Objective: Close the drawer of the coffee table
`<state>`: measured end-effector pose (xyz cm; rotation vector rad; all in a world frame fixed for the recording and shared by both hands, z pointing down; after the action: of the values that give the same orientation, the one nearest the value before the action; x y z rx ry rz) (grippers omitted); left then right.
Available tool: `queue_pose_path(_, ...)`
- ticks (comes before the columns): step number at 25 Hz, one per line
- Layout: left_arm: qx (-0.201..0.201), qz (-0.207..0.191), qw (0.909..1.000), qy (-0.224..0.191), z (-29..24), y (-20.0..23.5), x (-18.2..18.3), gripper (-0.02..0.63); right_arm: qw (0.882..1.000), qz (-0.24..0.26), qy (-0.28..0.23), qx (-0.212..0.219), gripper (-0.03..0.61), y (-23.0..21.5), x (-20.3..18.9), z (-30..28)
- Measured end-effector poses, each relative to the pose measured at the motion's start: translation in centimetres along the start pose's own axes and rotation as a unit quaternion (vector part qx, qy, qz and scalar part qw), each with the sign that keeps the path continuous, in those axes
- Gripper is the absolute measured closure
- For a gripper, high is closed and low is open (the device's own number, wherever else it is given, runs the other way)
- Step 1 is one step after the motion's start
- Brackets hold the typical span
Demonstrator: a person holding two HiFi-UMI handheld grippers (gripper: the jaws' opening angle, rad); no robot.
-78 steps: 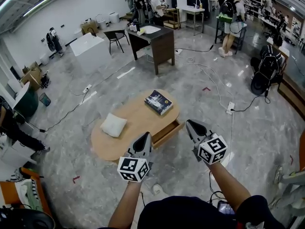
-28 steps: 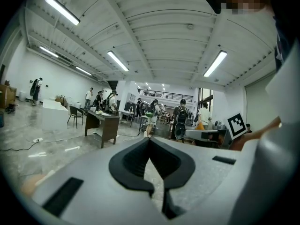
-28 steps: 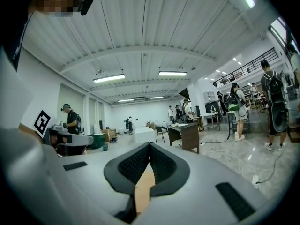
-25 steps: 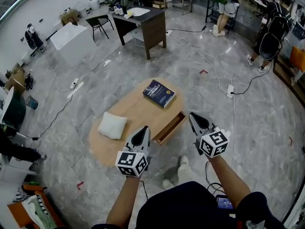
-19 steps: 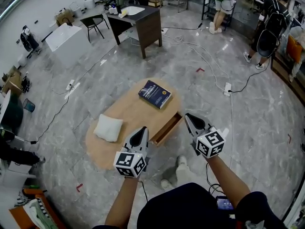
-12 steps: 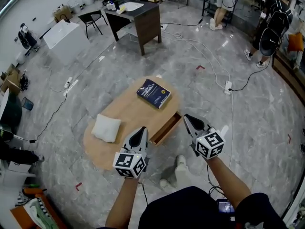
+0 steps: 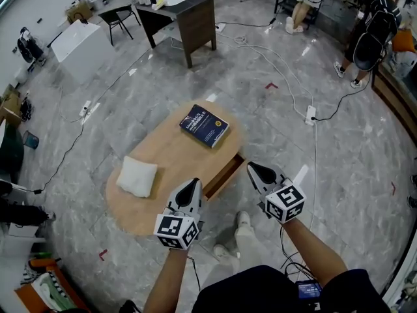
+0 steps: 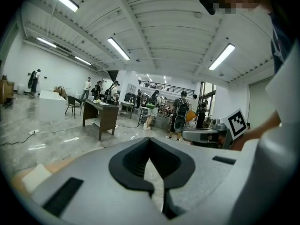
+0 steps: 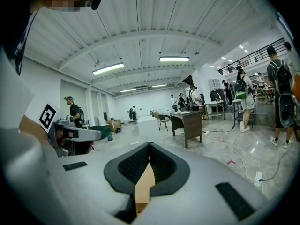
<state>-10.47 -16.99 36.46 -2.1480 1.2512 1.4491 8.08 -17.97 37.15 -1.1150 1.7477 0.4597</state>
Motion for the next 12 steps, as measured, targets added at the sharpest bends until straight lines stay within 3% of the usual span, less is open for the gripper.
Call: queue_pose_path(12, -0.006, 0.044, 0.9987, 0.024, -3.8, 0.2, -4.5, 0.612, 0.999, -0.013, 0.041, -0.002, 0.565, -2.2, -3.7, -1.5)
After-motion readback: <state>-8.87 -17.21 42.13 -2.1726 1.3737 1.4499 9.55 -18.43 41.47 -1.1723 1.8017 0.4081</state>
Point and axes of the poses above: the fingertips, and each gripper's own axes: z backward along the fingers, y to its left, x out of its top, the point moved 3 cm from there along z, backward along the fingers, and after that the axes turned 13 degrees about y, right-handed, at the moved point
